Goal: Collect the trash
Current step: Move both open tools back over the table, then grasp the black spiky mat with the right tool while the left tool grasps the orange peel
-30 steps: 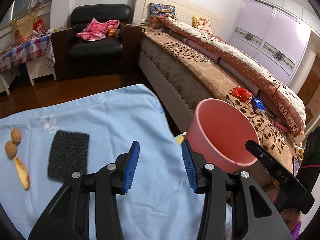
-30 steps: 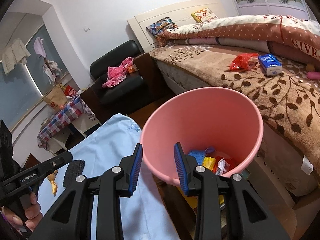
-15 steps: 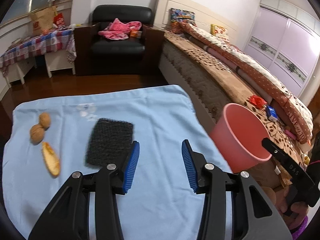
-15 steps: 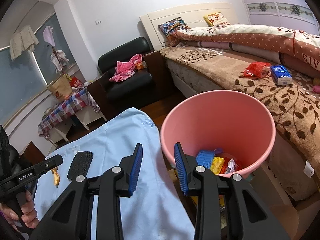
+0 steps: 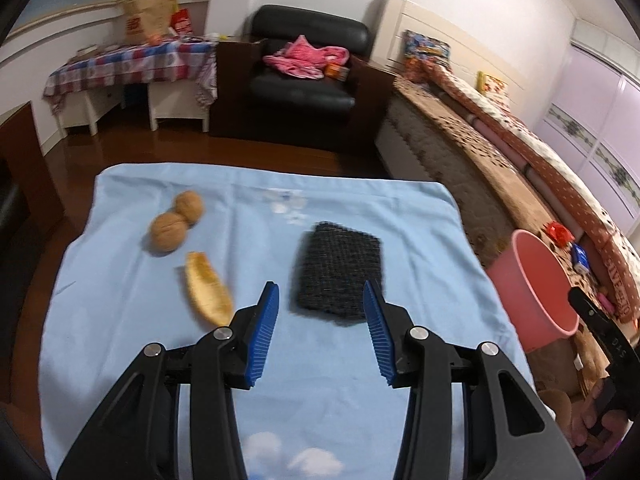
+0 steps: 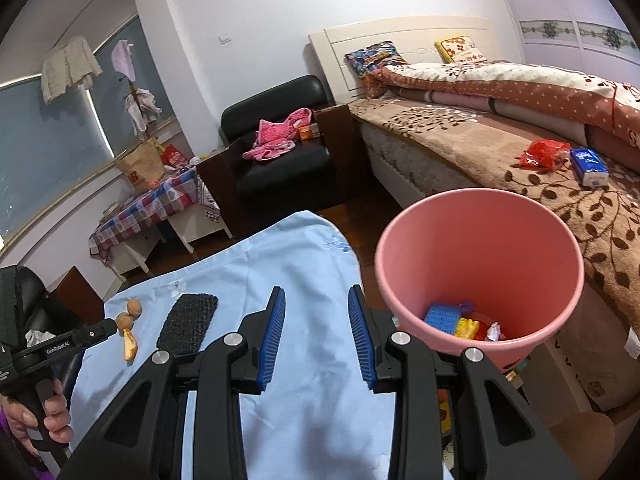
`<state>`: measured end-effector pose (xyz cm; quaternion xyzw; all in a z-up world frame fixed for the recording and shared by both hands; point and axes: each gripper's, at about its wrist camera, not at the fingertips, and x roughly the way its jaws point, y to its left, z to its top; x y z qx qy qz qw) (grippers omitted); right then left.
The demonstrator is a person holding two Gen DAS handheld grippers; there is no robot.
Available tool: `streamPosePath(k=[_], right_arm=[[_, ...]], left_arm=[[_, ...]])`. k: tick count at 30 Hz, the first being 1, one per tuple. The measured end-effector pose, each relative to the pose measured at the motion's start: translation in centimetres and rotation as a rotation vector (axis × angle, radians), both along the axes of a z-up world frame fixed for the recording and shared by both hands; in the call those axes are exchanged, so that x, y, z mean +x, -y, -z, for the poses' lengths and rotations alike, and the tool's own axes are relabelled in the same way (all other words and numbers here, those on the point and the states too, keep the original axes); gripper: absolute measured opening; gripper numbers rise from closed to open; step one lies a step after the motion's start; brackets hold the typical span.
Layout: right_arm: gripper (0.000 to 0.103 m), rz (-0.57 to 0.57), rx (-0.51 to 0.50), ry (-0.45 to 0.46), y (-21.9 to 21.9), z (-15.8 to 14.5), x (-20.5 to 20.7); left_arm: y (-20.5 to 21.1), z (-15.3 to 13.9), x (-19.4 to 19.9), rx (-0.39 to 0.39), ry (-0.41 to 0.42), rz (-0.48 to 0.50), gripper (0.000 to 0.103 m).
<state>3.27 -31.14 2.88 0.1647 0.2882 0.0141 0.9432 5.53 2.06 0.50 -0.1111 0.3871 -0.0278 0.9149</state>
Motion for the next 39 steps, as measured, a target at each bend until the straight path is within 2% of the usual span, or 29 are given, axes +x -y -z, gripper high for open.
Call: streamPosePath(k=[5, 15, 26, 27, 29, 30, 33, 35, 38, 39], right_arm=[[0.032, -0.032, -0.004, -0.003, -1.3, 0.2, 0.3], [0.032, -0.126, -0.019, -0.06, -4.6, 1.8, 1.7], [0.033, -0.238, -0.063, -0.097, -8.4, 3.0, 2.5], [0.033, -0.25, -0.066, -0.099, -8.8, 3.1, 2.7], [0.043, -0.278, -0.065, -0.105, -9.6, 3.2, 3.0], [0.045, -0.288, -0.063, -0.105, -10.0, 3.3, 3.2], [0.046, -0.34, -0.063, -0.115, -11.6, 3.4, 3.8], [0.046, -0.367, -0.063, -0.125, -12.5, 3.5, 4.3], [0.047, -0.401, -0.058, -0.142, -13.9, 3.8, 5.3], [0.047, -0.41, -0.057, -0.149, -14.3, 4.0, 5.7]], left_arm=[[-2.7, 0.5, -1.0, 0.02, -0.004, -0.072, 0.044], [-6.8, 2.6, -1.9, 0.042, -0.069, -0.19, 0.044], [-6.0, 4.3, 1.3, -0.016, -0.114, -0.206, 0.044], [-5.7, 4.5, 1.5, -0.01, -0.116, -0.206, 0.044], [-5.4, 5.1, 2.1, 0.006, -0.127, -0.219, 0.044], [-5.3, 5.5, 2.4, 0.008, -0.136, -0.225, 0.044], [-5.0, 6.4, 3.2, 0.021, -0.153, -0.243, 0.044], [-4.6, 6.3, 3.1, 0.062, -0.12, -0.258, 0.044], [-4.4, 6.7, 3.2, 0.092, -0.123, -0.264, 0.044], [-4.4, 6.7, 3.1, 0.098, -0.118, -0.268, 0.036]])
